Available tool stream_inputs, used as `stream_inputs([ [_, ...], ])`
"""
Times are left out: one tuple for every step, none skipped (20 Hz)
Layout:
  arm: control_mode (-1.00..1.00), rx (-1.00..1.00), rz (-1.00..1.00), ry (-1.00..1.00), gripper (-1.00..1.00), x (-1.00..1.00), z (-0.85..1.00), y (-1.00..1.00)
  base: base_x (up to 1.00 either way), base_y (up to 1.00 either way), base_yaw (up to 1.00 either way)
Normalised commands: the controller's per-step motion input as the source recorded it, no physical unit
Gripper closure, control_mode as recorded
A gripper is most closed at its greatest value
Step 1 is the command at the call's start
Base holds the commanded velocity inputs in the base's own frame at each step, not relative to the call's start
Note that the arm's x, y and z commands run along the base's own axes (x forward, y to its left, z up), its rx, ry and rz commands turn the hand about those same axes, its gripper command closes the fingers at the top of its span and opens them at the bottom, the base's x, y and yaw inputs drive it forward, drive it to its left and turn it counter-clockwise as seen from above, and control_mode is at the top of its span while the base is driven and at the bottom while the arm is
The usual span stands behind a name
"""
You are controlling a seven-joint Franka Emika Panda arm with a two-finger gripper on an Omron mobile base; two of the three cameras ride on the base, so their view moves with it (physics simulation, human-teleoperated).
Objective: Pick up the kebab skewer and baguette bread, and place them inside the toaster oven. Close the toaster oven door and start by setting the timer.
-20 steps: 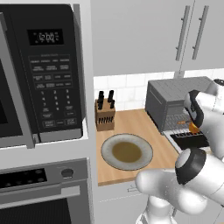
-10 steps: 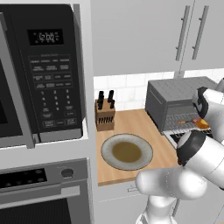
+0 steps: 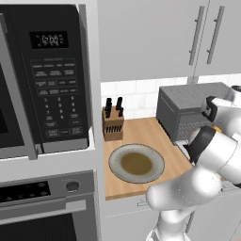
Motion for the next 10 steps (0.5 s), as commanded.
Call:
stream_inputs([
  [-1.00,0.00,-0.07,0.00,1.00,0.36,0.00,0.00,0.00,0.00,0.00],
  [-1.00,0.00,-0.02,0.00,1.00,0.19,0.00,-0.04,0.00,0.00,0.00],
  [-1.00,0.00,-0.01,0.00,1.00,0.14,0.00,0.00,0.00,0.00,0.00],
  [-1.00,0.00,-0.01,0.00,1.00,0.14,0.00,0.00,0.00,0.00,0.00],
  [-1.00,0.00,-0.01,0.00,1.00,0.14,-0.01,0.00,0.00,0.00,0.00],
  [-1.00,0.00,-0.01,0.00,1.00,0.23,-0.01,0.00,0.00,0.00,0.00],
  [-1.00,0.00,-0.01,0.00,1.00,0.19,-0.06,0.00,0.00,0.00,0.00],
  [-1.00,0.00,-0.02,0.00,1.00,0.16,-0.12,0.00,0.00,0.00,0.00],
  [-1.00,0.00,-0.02,0.00,1.00,0.11,-0.19,0.00,0.00,0.00,0.00],
  [-1.00,0.00,-0.02,0.00,1.00,0.09,-0.25,0.00,0.00,0.00,0.00],
])
